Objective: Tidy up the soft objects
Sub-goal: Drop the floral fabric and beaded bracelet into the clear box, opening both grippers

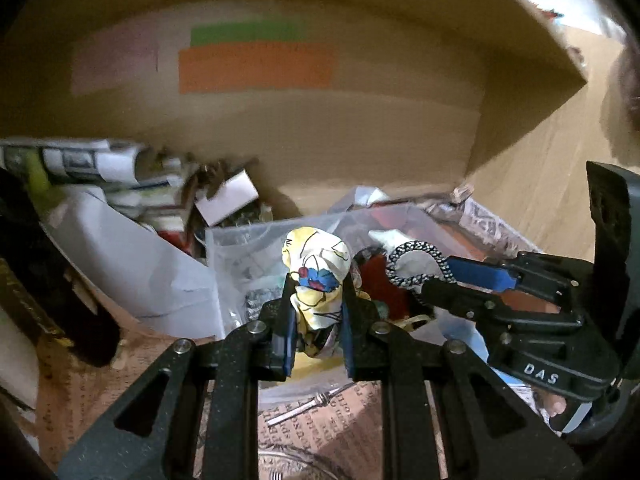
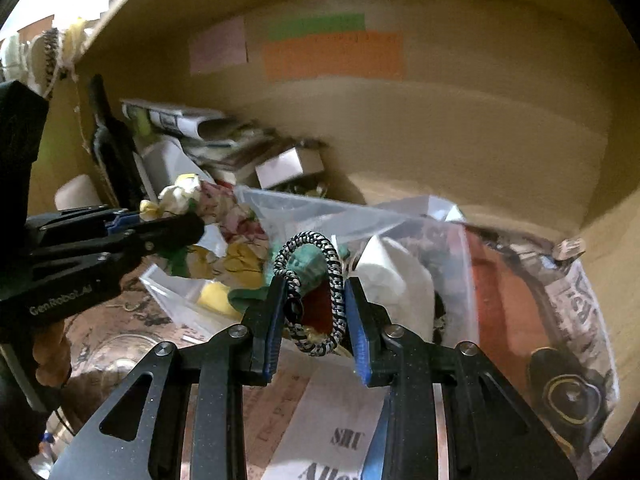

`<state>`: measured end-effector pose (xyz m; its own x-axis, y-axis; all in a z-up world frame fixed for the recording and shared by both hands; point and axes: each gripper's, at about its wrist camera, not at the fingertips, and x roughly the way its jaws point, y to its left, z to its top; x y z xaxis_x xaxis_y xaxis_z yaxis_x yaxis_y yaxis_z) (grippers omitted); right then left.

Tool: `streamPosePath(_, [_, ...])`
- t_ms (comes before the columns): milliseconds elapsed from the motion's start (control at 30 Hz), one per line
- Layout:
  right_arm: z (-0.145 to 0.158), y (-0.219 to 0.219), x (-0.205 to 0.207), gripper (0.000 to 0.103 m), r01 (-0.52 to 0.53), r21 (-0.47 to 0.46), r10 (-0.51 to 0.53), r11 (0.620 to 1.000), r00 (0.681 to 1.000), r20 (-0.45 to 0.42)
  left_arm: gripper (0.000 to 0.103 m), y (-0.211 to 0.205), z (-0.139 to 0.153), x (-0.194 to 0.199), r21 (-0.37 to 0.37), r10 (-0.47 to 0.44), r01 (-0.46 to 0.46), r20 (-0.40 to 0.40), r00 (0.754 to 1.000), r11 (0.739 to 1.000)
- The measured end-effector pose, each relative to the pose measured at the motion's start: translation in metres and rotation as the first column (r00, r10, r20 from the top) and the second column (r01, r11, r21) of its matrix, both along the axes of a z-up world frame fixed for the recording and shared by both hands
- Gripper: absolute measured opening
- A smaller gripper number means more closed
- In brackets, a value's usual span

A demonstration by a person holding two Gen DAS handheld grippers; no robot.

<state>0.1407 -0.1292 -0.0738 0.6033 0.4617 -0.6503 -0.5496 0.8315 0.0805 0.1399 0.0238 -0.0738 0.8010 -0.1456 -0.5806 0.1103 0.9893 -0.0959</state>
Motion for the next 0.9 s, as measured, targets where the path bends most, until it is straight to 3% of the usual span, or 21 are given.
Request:
streamPosePath(333, [-0.029, 0.011, 0.014, 0.029, -0.006, -0.06, 0.003, 0.998, 0.999, -0.049, 0.019, 0.005, -0.035, 0.031, 0.041, 0.034, -0.03, -0.109, 0.993, 0.999])
streamPosePath(367, [-0.029, 0.01, 0.013, 0.031, -0.003, -0.063, 0.0, 0.998, 0.999, -0.048, 0.021, 0.005, -0.036, 0.032, 0.044, 0.033, -0.028, -0.115, 0.993, 0.999])
streamPosePath(433, [-0.029, 0.009, 0.015, 0.045, 0.004, -0.066, -0.007, 0.998, 0.999, -0.041, 0.036, 0.004, -0.037, 0.032, 0.05, 0.034, -0.028, -0.122, 0.992, 0.998])
streamPosePath(533, [-0.027, 0.007, 0.012, 0.055, 0.009, -0.063, -0.011, 0.998, 1.0, -0.029, 0.05, 0.004, -0.034, 0.026, 0.054, 0.044, -0.038, -0.099, 0.994, 0.998])
streamPosePath(900, [0.005, -0.001, -0.01, 0.056, -0.006, 0.009, 0.005, 1.0, 0.999, 0.053, 0.052, 0.006, 0.004, -0.006, 0.032, 0.052, -0.053, 0.026, 0.998, 0.998])
